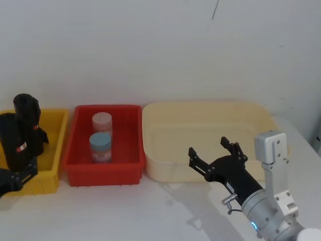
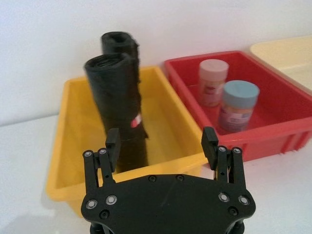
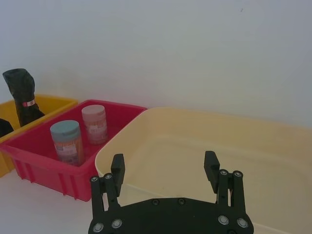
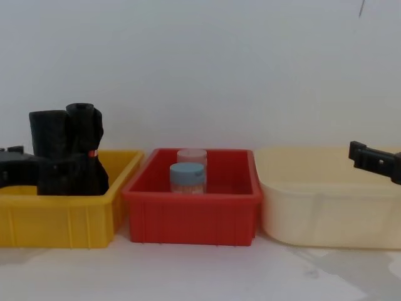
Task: Pick up the garbage bag with the one hand and transfer it to the other hand.
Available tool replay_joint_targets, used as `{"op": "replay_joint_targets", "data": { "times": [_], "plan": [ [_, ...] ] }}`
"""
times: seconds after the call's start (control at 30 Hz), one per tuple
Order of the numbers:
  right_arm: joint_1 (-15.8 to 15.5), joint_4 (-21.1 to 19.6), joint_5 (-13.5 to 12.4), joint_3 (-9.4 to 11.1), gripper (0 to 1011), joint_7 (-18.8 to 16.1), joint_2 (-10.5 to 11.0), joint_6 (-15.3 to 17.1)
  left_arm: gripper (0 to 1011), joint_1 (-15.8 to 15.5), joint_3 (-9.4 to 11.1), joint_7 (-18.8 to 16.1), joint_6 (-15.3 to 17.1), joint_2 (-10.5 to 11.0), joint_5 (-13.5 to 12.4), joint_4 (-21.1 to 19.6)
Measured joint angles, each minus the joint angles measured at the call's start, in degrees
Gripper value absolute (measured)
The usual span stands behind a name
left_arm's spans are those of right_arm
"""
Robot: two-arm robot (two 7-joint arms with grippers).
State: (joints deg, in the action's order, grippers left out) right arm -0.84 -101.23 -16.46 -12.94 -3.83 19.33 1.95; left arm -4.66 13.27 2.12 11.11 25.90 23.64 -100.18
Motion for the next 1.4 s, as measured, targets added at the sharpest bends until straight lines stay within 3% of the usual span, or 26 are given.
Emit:
{"op": "replay_joint_targets", "data": {
  "times": [0.27,0.57,1.4],
  "plan": [
    [0.0,0.0,0.0,0.0,1002,0.0,0.0,0.0,1001,-2.1,-1.4,-0.3,2.4,-1.0,1.5,2.6],
    [0.0,0.0,0.0,0.0,1001,0.0,0.0,0.0,1001,-5.1,-1.7,-0.5,3.9,-2.0,1.6,6.2],
    [0.0,0.0,0.0,0.0,1001,0.0,0.0,0.0,1001,-13.0,0.6,1.6,2.8,-4.2,-1.8,13.8]
  ]
}}
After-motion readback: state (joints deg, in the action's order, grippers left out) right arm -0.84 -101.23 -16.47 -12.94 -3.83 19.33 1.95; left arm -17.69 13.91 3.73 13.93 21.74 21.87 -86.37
